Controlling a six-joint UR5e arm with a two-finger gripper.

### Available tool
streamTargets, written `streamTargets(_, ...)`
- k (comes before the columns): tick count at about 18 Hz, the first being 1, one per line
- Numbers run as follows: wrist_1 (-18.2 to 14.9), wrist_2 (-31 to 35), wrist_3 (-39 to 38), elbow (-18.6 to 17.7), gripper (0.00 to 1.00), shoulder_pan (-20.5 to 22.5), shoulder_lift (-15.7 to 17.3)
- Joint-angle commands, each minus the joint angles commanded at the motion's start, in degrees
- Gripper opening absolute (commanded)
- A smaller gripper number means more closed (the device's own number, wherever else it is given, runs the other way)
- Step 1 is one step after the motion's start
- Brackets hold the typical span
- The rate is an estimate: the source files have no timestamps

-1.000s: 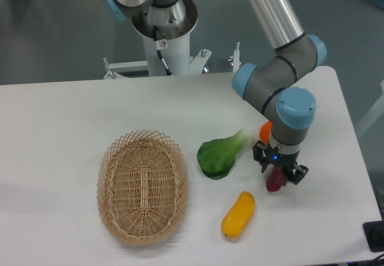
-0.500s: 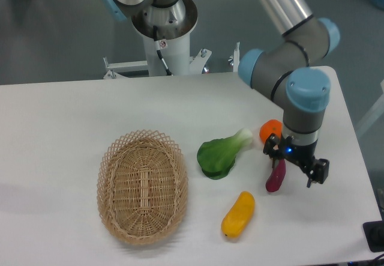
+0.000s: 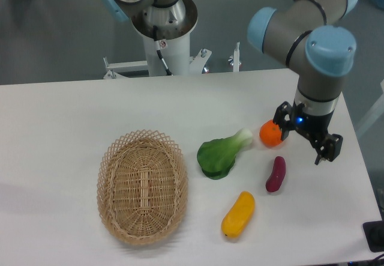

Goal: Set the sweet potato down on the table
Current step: 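Raise the open gripper up away from the sweet potato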

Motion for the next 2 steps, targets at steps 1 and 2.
streamTargets(1,0.00,0.35,0.00,0.00,1.00,0.00,0.09)
streamTargets(2,0.00,0.79,0.00,-0.09,1.00,-0.09,0.09)
